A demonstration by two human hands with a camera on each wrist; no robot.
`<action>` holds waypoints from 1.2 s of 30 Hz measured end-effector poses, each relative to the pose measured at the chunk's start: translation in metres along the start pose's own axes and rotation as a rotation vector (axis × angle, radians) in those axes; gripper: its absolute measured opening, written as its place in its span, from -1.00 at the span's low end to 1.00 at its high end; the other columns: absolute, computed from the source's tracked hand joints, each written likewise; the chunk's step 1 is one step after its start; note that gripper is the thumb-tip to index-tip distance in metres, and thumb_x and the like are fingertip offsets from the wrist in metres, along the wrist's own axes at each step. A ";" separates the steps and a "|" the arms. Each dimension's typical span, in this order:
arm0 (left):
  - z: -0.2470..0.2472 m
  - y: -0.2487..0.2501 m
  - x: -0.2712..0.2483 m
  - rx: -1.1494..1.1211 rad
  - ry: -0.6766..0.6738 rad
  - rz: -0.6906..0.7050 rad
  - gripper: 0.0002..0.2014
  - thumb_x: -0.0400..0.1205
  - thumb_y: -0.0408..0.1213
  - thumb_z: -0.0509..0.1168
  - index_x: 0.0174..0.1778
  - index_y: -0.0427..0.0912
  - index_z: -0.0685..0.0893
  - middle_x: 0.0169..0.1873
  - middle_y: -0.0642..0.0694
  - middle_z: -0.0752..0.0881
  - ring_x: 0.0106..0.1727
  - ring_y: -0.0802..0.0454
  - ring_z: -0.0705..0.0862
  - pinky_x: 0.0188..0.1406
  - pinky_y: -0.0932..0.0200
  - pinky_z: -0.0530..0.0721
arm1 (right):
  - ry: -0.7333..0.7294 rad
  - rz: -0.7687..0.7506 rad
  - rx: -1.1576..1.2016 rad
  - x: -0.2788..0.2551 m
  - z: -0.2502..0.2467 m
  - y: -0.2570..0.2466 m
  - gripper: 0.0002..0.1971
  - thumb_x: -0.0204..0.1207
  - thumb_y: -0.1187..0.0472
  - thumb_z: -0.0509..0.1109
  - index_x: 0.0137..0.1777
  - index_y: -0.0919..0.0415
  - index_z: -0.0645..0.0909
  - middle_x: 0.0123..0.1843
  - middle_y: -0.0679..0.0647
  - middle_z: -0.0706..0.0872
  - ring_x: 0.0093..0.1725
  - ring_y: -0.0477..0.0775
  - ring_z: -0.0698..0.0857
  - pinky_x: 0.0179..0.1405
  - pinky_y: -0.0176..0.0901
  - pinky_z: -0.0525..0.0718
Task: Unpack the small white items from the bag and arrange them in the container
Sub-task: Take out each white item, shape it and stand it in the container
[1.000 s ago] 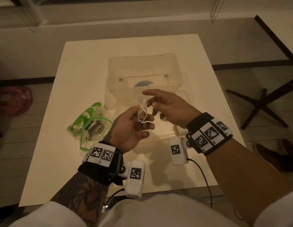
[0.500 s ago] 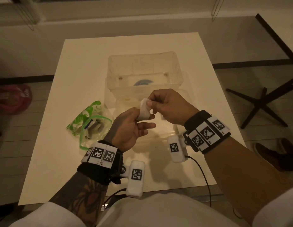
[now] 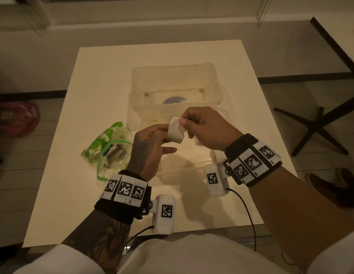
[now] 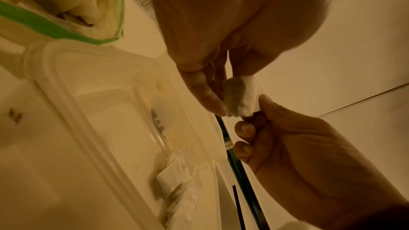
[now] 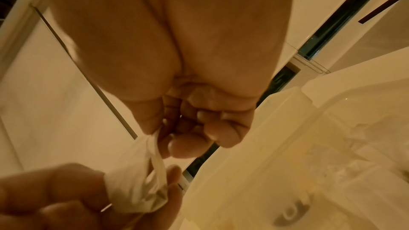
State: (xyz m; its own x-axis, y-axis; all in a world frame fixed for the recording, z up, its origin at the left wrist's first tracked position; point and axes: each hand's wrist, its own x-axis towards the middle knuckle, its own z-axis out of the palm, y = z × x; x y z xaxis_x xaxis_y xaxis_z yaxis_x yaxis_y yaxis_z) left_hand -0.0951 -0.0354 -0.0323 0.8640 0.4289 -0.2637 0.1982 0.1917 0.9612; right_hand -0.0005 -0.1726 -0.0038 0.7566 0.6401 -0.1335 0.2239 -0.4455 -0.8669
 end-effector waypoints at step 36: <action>0.009 -0.011 -0.005 0.018 -0.226 -0.131 -0.83 0.52 -0.37 0.47 -0.02 -0.36 0.77 -0.12 -0.34 0.82 -0.22 -0.02 0.80 -0.31 0.23 0.69 | -0.049 -0.028 -0.131 0.008 -0.014 0.008 -0.90 0.58 0.20 0.44 -0.08 0.17 0.77 -0.31 -0.15 0.71 -0.38 -0.32 0.62 -0.35 -0.50 0.55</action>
State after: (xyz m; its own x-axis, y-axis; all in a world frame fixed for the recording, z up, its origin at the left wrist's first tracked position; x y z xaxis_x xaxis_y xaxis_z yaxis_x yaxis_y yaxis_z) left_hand -0.0969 -0.0478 -0.0411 0.9112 0.1932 -0.3638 0.3222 0.2159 0.9217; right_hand 0.0158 -0.1796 -0.0050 0.7187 0.6817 -0.1368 0.3249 -0.5032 -0.8008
